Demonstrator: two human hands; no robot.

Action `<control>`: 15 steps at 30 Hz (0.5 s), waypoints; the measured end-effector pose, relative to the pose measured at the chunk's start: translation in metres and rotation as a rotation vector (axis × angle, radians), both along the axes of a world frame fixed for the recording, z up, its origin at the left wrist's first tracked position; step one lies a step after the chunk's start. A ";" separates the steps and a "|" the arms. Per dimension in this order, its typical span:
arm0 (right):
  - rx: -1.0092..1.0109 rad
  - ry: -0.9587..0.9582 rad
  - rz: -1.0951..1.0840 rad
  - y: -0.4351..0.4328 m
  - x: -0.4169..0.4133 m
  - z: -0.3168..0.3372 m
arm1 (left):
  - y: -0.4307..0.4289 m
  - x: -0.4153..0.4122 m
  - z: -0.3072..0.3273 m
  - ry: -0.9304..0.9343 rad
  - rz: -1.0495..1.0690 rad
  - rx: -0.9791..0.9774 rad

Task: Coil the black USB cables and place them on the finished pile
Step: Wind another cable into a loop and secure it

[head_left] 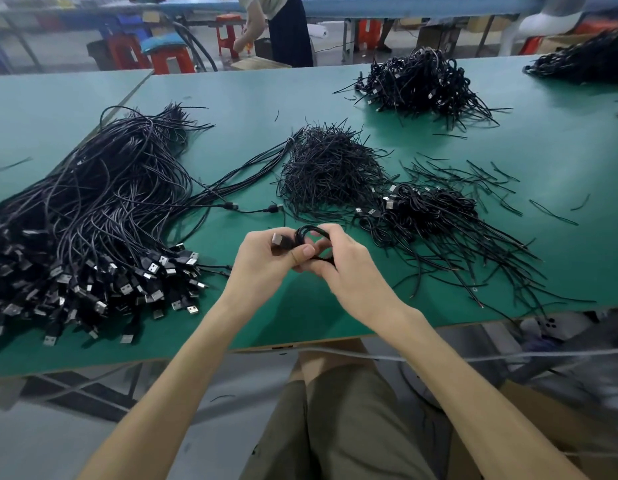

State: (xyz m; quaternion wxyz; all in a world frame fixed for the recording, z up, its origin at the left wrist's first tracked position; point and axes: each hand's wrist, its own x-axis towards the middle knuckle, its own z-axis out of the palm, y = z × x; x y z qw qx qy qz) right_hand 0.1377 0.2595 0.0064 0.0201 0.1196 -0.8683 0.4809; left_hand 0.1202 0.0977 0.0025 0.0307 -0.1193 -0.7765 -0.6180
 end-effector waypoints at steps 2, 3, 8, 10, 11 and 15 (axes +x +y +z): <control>-0.009 -0.090 -0.009 0.000 -0.001 -0.002 | 0.000 -0.001 -0.001 0.003 0.012 -0.014; 0.016 -0.128 -0.005 0.001 -0.002 -0.004 | 0.000 -0.001 -0.002 0.000 0.008 -0.020; 0.537 0.020 0.030 0.006 0.001 -0.011 | -0.006 0.000 -0.003 -0.095 0.068 -0.088; 0.606 0.083 0.052 0.006 0.001 -0.011 | -0.009 -0.003 -0.002 -0.102 0.062 -0.162; 0.635 0.098 0.059 0.007 0.001 -0.011 | -0.009 -0.003 -0.002 -0.047 0.022 -0.253; 0.717 0.143 0.074 0.006 0.001 -0.012 | -0.009 0.004 -0.004 0.314 -0.083 -0.758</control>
